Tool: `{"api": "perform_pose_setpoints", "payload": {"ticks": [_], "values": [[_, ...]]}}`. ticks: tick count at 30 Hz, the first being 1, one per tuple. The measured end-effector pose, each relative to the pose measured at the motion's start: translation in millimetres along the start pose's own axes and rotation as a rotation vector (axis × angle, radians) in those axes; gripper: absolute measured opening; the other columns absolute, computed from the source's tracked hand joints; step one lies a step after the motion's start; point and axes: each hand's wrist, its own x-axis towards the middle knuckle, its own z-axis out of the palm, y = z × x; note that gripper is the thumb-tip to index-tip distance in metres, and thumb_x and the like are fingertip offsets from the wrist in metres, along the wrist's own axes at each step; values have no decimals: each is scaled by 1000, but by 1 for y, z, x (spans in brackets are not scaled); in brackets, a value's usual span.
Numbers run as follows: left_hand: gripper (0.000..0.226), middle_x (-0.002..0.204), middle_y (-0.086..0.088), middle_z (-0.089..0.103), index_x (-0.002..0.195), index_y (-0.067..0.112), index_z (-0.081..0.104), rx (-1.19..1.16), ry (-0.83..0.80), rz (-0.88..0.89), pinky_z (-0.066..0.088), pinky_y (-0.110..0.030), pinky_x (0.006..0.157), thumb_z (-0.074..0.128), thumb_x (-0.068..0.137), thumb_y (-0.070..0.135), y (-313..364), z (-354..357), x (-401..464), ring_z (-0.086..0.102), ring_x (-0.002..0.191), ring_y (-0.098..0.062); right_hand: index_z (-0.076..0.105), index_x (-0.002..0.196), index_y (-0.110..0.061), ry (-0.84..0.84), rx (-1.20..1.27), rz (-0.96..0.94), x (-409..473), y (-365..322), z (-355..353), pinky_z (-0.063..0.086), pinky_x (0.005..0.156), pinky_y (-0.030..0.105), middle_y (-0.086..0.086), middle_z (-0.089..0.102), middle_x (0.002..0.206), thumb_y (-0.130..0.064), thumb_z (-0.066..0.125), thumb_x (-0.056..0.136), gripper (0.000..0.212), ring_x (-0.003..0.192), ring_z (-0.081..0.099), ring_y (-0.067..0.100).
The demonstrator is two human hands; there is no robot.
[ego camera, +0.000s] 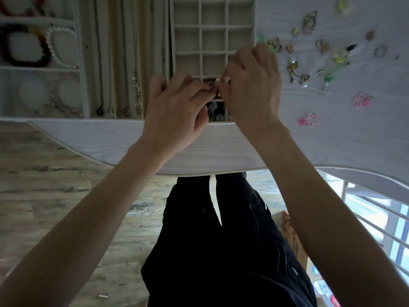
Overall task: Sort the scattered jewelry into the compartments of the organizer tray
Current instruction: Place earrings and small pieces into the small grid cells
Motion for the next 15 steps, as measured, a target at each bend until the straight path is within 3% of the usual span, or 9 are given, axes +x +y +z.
{"api": "perform_pose_setpoints", "payload": {"ticks": [3,8,15], "values": [[27,113,11,66,110,20,68,28,-18,-5,26,-37,82,50,89,20,1,0,-1,44,108,-17,68,66,-10,-7,22,41,0,-1,-2,45,70,34,4,63,78,-18,71,66,8,79,57,28],[29,119,10,65,114,17,65,-8,-47,-35,32,-41,85,48,91,20,2,0,-3,45,111,-18,70,81,-6,-100,105,150,3,0,-4,44,82,37,7,63,93,-24,62,79,20,93,53,28],[30,116,8,64,114,18,64,27,-37,-40,32,-39,82,43,91,17,5,1,-5,49,108,-20,72,81,-14,-109,307,-76,-1,19,-10,46,81,33,8,62,105,-20,61,82,12,98,54,31]]}}
